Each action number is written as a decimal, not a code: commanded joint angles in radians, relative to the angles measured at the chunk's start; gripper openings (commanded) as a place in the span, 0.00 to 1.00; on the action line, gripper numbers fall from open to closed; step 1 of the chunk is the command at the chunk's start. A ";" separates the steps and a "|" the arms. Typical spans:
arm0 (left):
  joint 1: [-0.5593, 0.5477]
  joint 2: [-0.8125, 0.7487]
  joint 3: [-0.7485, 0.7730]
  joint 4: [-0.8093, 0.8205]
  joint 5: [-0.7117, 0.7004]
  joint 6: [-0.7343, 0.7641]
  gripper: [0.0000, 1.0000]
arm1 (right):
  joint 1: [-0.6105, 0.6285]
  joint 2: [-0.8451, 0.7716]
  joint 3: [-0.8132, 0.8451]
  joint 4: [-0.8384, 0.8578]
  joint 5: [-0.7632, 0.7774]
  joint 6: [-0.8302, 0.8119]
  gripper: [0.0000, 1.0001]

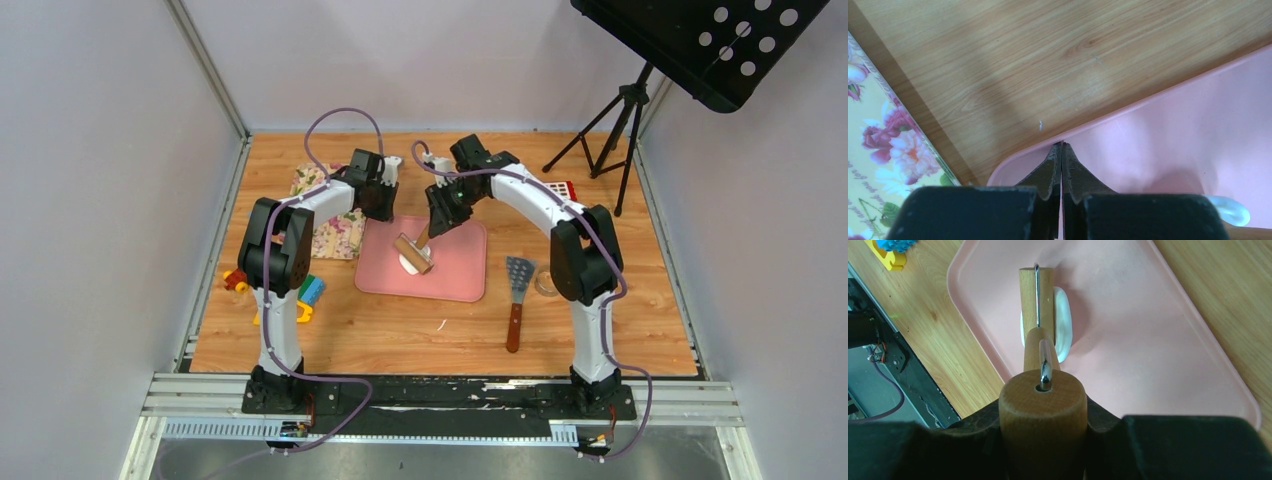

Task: Roll out the dumpling wrappers from the dough
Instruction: Flatten out the dough on the work surface.

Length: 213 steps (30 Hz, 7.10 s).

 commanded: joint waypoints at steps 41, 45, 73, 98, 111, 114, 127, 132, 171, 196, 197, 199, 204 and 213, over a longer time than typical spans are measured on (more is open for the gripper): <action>0.001 0.015 -0.003 -0.017 -0.045 -0.002 0.00 | -0.160 -0.006 -0.103 -0.020 0.278 -0.104 0.00; 0.002 0.015 -0.004 -0.016 -0.045 -0.002 0.00 | -0.162 -0.024 -0.088 -0.026 0.284 -0.117 0.00; 0.004 -0.188 0.053 -0.031 0.145 0.047 0.41 | -0.108 -0.247 0.006 -0.121 -0.140 -0.268 0.00; -0.007 -0.330 -0.021 -0.047 0.978 0.372 0.60 | -0.099 -0.353 0.022 -0.204 -0.461 -0.352 0.00; -0.007 -0.337 0.009 -0.192 1.104 0.474 0.65 | -0.141 -0.309 0.039 -0.306 -0.540 -0.445 0.00; -0.018 -0.303 0.067 -0.384 1.068 0.659 0.64 | -0.147 -0.307 0.063 -0.321 -0.559 -0.448 0.00; -0.041 -0.128 0.319 -1.067 1.060 1.220 0.00 | -0.156 -0.283 0.122 -0.347 -0.599 -0.423 0.00; -0.041 -0.139 0.294 -0.994 1.069 1.147 0.00 | -0.154 -0.280 0.121 -0.296 -0.620 -0.373 0.14; -0.030 -0.042 0.373 -1.280 1.153 1.387 0.00 | 0.005 -0.379 -0.122 0.019 -0.341 -0.410 0.09; 0.147 -0.317 0.020 -0.131 0.165 0.187 1.00 | 0.176 -0.388 -0.206 0.207 0.282 -0.300 0.00; 0.147 -0.310 0.004 -0.127 0.145 0.207 1.00 | 0.178 -0.369 -0.176 0.194 0.280 -0.287 0.00; 0.142 -0.292 -0.004 -0.126 0.093 0.234 1.00 | 0.178 -0.331 -0.107 0.159 0.282 -0.259 0.00; 0.126 -0.269 -0.059 -0.044 -0.014 0.258 0.99 | 0.188 -0.244 0.011 0.071 0.293 -0.276 0.00; 0.077 -0.219 -0.155 0.073 -0.143 0.237 0.91 | 0.225 -0.155 0.012 0.022 0.425 -0.430 0.00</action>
